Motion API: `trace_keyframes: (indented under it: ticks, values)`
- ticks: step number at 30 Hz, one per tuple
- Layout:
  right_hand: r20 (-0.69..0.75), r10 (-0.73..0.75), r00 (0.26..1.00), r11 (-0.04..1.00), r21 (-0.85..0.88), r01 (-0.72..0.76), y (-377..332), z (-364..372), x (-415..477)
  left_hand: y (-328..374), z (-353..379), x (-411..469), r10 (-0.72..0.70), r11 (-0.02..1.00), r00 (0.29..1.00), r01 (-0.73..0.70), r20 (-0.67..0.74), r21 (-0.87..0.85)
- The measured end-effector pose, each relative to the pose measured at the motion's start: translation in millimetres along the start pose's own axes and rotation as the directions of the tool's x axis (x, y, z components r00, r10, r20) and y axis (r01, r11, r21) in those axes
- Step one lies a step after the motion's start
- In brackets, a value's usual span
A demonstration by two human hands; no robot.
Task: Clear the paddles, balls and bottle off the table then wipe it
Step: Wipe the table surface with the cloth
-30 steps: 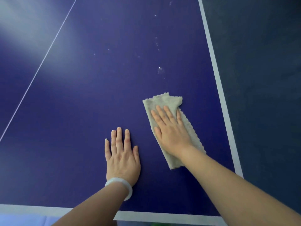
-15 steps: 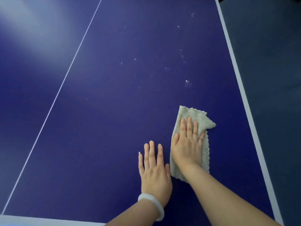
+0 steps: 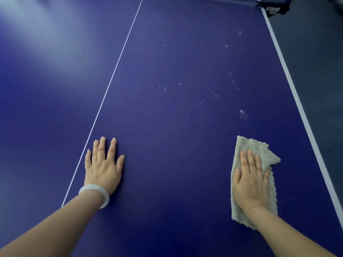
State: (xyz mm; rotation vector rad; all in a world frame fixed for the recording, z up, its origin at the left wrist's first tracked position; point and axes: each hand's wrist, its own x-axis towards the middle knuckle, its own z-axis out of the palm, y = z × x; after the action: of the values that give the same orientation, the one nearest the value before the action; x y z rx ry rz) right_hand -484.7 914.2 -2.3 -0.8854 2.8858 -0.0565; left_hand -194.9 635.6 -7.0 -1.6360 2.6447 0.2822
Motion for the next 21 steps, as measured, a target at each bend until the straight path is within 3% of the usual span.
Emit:
trace_keyframes:
  ticks: [3,6,8,10,12,14,16,18,21]
  values:
    - [0.012,0.046,0.999,0.999,-0.016,-0.046,-3.2,-0.9,1.1,-4.5,3.7,3.5,0.020,0.999,1.000,-0.019,-0.014,0.026]
    - [0.018,0.230,0.973,0.973,0.021,-0.230,-28.4,-0.7,-2.0,-2.5,1.6,2.0,0.018,0.999,1.000,-0.017,-0.018,0.039]
    - [0.021,0.266,0.964,0.963,0.041,-0.267,-63.7,2.0,-9.1,-2.6,-0.3,2.0,0.022,0.999,1.000,-0.021,-0.015,0.039]
    - [0.013,0.103,0.995,0.995,0.013,-0.103,-107.3,7.6,-19.1,-2.6,-1.0,2.3,0.022,0.999,1.000,-0.021,-0.013,0.042]
    - [0.025,-0.188,0.982,0.982,0.000,0.188,-152.1,12.8,-24.2,-2.6,-0.4,2.1,0.023,0.998,1.000,-0.023,-0.009,0.055]
    - [0.033,-0.434,0.900,0.900,-0.010,0.435,-188.2,15.8,-14.9,-2.8,-0.2,2.2,0.026,0.998,1.000,-0.026,-0.005,0.053]
    - [0.065,-0.566,0.822,0.823,-0.011,0.568,-211.6,13.6,9.0,-3.4,-1.0,2.9,0.030,0.998,1.000,-0.030,-0.004,0.050]
    - [0.100,-0.552,0.828,0.831,-0.021,0.556,-218.0,11.7,37.3,-3.4,-1.9,3.2,0.031,0.998,1.000,-0.031,-0.004,0.052]
    - [0.091,-0.344,0.934,0.936,-0.040,0.349,-209.7,9.8,48.8,-4.9,-1.5,2.9,0.041,0.998,0.999,-0.041,0.010,0.045]
